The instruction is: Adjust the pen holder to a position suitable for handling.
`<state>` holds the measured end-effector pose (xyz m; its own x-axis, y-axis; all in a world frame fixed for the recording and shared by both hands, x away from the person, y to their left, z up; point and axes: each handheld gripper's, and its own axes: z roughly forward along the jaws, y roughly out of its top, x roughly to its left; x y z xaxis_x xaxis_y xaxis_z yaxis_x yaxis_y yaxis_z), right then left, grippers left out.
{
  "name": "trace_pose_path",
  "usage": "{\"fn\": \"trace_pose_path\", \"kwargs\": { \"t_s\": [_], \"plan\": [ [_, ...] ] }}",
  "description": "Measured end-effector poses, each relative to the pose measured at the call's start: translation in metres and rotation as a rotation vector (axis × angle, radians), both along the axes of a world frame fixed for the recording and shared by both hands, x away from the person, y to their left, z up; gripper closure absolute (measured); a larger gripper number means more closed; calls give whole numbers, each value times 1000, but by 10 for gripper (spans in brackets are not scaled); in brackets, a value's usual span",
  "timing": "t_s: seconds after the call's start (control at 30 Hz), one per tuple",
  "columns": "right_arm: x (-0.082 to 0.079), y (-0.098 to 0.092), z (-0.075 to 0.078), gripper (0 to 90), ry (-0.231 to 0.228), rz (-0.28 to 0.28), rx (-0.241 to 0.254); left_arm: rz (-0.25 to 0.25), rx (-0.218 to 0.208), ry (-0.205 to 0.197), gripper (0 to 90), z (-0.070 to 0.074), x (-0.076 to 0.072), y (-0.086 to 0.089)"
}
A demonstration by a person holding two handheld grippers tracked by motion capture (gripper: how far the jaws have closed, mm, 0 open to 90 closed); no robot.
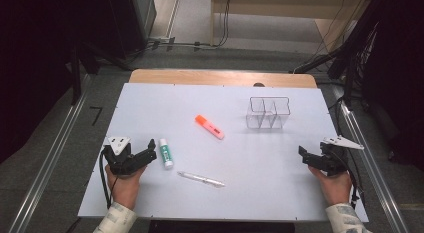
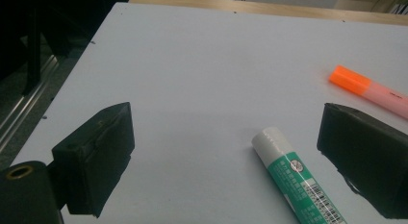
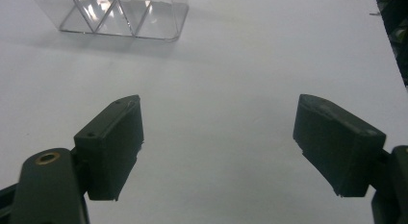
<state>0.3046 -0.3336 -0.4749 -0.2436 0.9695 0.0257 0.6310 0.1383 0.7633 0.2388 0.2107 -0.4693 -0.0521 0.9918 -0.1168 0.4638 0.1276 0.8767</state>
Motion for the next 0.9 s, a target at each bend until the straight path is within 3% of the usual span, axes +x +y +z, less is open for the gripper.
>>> {"fn": "trace_pose_path", "kwargs": {
  "t_s": [0.27,0.5,0.7,0.9],
  "plan": [
    [4,2,-1,165,4,-2,-5,-18,-27,14,59,2,0,-10],
    [11,9,1,167,-3,16,-16,-41,14,14,60,3,4,-25],
    [15,15,3,168,-12,28,-23,-53,13,26,60,4,14,-35],
    [21,16,4,181,-7,28,-33,-76,11,19,103,8,27,-57]
  ]
}}
